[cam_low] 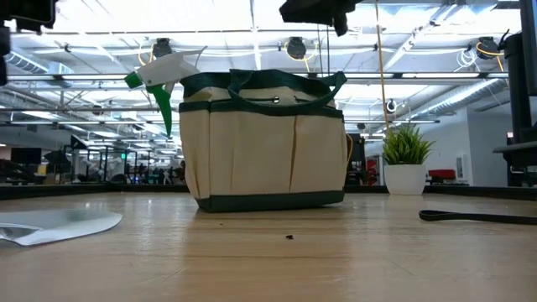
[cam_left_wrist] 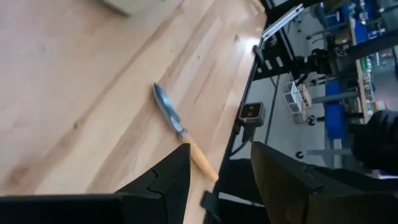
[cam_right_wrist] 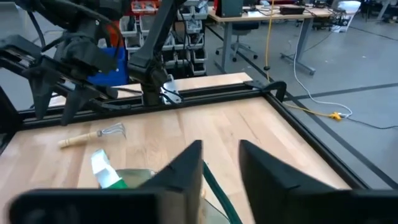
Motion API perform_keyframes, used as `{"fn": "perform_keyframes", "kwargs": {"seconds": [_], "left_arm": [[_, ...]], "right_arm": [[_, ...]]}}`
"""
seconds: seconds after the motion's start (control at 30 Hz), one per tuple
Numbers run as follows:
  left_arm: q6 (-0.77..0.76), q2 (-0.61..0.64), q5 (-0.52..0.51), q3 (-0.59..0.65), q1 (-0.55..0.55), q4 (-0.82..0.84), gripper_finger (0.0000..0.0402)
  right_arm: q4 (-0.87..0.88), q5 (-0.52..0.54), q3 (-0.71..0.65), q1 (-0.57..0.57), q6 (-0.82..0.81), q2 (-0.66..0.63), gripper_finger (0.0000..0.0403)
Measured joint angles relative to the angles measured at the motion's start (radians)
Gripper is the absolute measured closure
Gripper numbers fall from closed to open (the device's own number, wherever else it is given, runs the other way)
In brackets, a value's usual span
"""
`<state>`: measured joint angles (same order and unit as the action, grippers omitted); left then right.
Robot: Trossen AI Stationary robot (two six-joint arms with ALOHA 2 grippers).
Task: Pick & Place Garden tools in Gardening bag
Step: Put the left hand rake into the gardening bag
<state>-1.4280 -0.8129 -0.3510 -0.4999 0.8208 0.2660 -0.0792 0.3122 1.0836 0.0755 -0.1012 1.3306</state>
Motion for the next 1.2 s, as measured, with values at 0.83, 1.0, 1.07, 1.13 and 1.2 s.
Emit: {"fn": "perform_keyframes", "kwargs": {"seconds": [0.83,1.0,1.07,1.13,1.2], "left_arm": [[0.295,-0.109,0.678,0.000,0.140,0.226,0.0227],[0.779,-0.109,0.764,0.000,0.139,0.198,0.0227],[0.918,-0.109,0.770,0.000,0.139,0.195,0.0227],[0.998,-0.109,0.766,0.000,0.135,0.199,0.0227],[1.039,-0.109,0.748,0.000,0.127,0.212,0.0227]], "right_arm": [[0.016,-0.002,-0.085,0.031,-0.070,-0.099,0.0402],[-0.007,-0.002,-0.086,0.031,-0.069,-0.098,0.0402],[-0.018,-0.002,-0.086,0.031,-0.067,-0.099,0.0402],[-0.020,-0.002,-0.086,0.031,-0.067,-0.098,0.0402],[-0.021,-0.002,-0.086,0.031,-0.069,-0.098,0.0402]]}}
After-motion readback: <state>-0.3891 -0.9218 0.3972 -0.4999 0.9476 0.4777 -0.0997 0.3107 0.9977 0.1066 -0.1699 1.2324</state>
